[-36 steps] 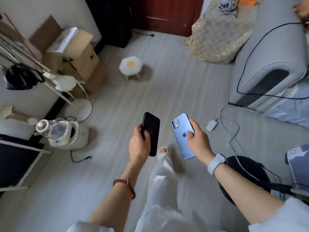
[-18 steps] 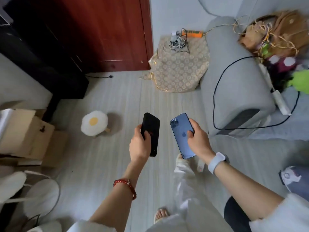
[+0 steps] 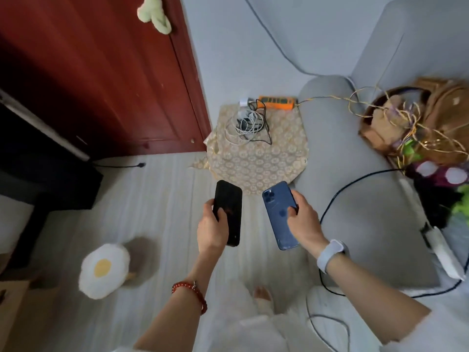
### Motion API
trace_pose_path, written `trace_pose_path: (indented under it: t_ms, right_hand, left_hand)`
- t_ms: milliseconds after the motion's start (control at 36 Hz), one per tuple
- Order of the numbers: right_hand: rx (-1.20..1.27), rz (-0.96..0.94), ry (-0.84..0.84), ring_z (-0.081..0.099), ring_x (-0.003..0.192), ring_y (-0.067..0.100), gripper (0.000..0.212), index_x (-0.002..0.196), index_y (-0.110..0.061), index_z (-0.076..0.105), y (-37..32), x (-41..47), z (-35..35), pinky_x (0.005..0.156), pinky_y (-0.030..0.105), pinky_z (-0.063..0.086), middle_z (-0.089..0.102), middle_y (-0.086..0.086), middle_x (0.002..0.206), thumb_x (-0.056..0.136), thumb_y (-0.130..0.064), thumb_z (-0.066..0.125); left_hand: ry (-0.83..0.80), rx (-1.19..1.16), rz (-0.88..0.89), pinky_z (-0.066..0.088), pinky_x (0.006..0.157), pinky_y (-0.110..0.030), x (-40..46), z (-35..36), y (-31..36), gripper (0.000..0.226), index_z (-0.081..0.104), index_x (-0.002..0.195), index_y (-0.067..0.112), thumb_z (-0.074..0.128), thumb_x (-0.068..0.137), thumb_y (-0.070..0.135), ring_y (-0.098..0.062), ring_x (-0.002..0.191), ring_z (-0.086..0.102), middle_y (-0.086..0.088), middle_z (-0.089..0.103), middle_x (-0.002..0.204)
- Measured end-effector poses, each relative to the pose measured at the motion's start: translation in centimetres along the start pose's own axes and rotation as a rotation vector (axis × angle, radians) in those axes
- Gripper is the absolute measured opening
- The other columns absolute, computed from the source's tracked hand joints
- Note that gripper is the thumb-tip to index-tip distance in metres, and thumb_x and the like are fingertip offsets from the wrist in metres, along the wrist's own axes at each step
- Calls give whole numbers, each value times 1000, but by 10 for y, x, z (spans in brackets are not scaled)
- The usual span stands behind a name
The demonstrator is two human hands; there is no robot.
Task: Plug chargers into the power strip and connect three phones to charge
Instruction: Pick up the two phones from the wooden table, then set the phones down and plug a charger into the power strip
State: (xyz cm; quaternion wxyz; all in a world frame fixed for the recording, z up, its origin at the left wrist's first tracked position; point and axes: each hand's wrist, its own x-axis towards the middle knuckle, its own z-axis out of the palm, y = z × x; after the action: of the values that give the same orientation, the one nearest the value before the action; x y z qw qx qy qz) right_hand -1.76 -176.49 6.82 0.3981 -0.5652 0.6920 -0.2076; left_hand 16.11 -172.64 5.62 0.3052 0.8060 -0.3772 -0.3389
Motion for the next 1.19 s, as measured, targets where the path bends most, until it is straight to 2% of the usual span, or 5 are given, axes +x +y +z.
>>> trace_pose_path:
  t_ms: [472,639,861,972,1194]
  right_hand:
    - [8,266,36,50,113,37,48,140,-17,30,-11,342,1,90,41,43,50,13,133,94,-4,35]
    - [18,396,64,54,94,34,46,139,-15,28,19,445,8,81,42,45,56,18,121,94,-5,35]
    - [-7,474,42,51,88,29,30,120,-3,42,82,538,23,73,35,40,53,7,101,90,0,37]
    - [10,501,4,53,101,32,35,127,-6,37,100,560,29,88,44,46,53,12,117,93,-1,36]
    - [-228,402,-115,35,124,39,57,137,9,23,113,564,27,98,26,26,35,28,133,81,14,36]
  left_hand:
    - [-321,-4,-129,49,70,-37,316,152,109,33,36,130,14,36,97,16,-27,84,58,-13,61,106]
    - [-418,72,-132,48,66,-36,397,231,126,34,36,130,12,36,96,13,-30,80,58,-13,61,98]
    - [-446,41,-225,49,64,-35,445,328,130,33,33,129,16,36,96,15,-29,76,60,-14,63,98]
    - [-402,-11,-279,51,74,-41,450,362,133,35,32,131,15,34,96,12,-35,90,61,-14,61,111]
    - [-323,144,-325,46,82,-47,449,391,133,40,29,135,14,31,95,7,-39,102,54,-23,56,116]
